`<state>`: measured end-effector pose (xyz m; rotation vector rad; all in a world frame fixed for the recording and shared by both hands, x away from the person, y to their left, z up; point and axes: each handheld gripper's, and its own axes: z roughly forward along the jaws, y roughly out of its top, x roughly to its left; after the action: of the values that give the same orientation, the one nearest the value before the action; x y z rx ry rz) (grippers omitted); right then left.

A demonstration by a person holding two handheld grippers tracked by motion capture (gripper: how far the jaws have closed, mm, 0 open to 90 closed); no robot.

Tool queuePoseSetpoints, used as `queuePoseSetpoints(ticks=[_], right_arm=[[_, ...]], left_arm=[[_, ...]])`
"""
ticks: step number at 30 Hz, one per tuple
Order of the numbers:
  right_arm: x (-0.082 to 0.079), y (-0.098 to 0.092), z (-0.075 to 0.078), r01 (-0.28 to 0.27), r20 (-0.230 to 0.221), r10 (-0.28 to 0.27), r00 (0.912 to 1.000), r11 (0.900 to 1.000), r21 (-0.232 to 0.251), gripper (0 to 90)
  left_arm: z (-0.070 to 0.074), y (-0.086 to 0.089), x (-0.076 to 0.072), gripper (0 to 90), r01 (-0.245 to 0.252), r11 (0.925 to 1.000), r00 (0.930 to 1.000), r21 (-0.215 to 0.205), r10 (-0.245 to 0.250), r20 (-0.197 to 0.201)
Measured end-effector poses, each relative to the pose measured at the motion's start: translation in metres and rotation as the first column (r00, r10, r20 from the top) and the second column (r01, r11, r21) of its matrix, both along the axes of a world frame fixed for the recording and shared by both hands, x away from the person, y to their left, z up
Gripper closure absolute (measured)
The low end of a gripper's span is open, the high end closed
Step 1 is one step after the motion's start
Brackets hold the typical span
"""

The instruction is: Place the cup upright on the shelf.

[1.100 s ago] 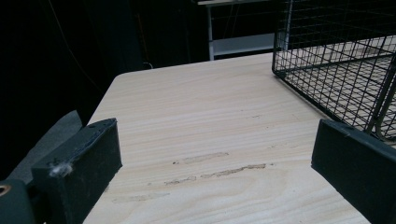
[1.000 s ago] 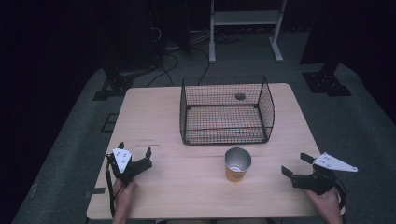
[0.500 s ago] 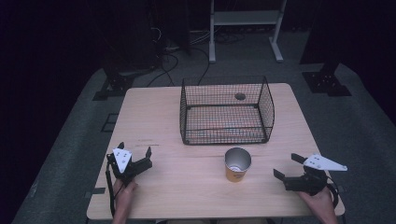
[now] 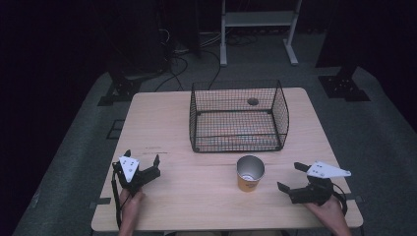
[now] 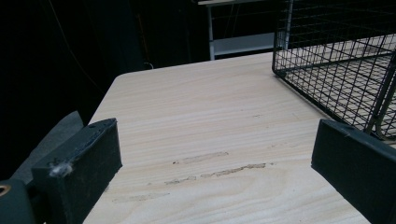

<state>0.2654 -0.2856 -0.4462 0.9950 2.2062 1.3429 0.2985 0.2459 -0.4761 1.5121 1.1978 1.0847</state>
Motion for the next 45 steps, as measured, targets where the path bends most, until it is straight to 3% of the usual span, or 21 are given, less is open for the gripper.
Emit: queuePoseSetpoints(ticks=[20, 45], right_arm=[[0.005, 0.034, 0.005, -0.109, -0.016, 0.108, 0.9940, 0.993, -0.037, 3.0], [0.017, 0.072, 0.011, -0.172, -0.033, 0.170, 0.9849, 0.982, -0.079, 2.1]], left_arm=[[0.000, 0.000, 0.000, 0.8, 0.002, 1.0000, 1.0000, -0.001, -0.002, 0.001], [0.000, 0.001, 0.000, 0.8, 0.004, 1.0000, 1.0000, -0.003, -0.004, 0.002]])
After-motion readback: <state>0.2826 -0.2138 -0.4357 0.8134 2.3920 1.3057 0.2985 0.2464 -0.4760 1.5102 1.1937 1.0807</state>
